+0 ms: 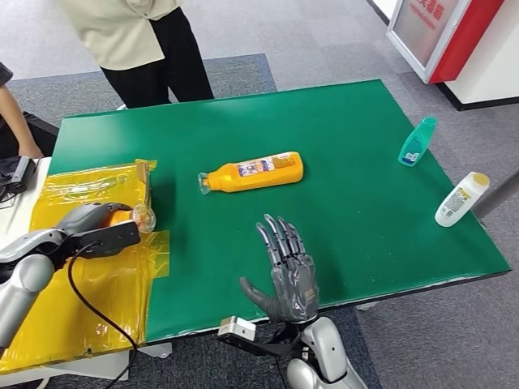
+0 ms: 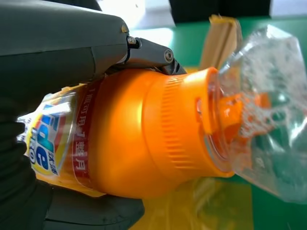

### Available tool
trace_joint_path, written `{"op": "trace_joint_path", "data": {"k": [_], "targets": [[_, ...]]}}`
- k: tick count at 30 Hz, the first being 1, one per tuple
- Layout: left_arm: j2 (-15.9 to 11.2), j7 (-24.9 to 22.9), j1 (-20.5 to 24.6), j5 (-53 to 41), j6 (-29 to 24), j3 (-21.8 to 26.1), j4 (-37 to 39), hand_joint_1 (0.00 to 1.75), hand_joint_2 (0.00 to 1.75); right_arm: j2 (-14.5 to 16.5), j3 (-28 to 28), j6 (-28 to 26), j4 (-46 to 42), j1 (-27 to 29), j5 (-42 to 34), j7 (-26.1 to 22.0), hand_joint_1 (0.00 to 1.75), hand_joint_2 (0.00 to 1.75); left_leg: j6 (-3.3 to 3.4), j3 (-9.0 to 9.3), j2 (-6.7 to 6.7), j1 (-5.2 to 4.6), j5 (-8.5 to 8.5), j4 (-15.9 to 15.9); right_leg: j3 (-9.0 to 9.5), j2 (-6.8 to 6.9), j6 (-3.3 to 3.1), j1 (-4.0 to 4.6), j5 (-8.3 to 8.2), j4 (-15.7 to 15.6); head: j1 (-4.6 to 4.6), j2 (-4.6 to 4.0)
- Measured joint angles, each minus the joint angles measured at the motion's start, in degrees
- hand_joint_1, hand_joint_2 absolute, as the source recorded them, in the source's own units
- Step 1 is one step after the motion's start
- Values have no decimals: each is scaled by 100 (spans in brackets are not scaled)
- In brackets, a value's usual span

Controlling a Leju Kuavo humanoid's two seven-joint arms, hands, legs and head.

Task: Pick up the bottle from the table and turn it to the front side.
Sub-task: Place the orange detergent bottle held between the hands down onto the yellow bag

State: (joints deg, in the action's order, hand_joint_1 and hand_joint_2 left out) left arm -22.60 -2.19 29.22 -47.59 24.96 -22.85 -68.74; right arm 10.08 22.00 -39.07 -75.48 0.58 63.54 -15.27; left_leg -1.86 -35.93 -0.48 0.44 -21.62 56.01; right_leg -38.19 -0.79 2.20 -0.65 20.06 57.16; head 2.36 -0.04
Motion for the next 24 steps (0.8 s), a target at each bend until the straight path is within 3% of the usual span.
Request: {"op": "trace_joint_path", "data": {"k": [6, 11, 16, 24], "targets": [[-889, 115, 302, 1668, 671, -552, 60, 175, 175, -1, 33, -15, 184, -58, -88, -207, 0, 175, -4, -1, 6, 7, -2, 0, -5, -5, -7, 8, 2, 2, -1, -1], [-1513, -86, 425, 2338, 753, -933, -1, 175, 175, -1, 36, -18, 268, -69, -92, -248, 0, 175, -5, -3, 8, 9, -3, 0, -7, -5, -10, 11, 7, 2, -1, -1], [-1700, -162, 451, 2322, 515, -1180, 2, 175, 175, -1, 93, -18, 327, -86, -93, -237, 0, 175, -5, -5, 7, 8, -3, 0, -6, -5, -9, 10, 7, 1, 0, 0], [-1637, 0, 451, 2126, 33, -1463, 104, 171, 175, -1, 191, -18, 418, -120, -102, -202, 0, 175, -6, -7, 7, 8, -4, 0, -8, -5, -9, 10, 6, 1, -1, -1]]}}
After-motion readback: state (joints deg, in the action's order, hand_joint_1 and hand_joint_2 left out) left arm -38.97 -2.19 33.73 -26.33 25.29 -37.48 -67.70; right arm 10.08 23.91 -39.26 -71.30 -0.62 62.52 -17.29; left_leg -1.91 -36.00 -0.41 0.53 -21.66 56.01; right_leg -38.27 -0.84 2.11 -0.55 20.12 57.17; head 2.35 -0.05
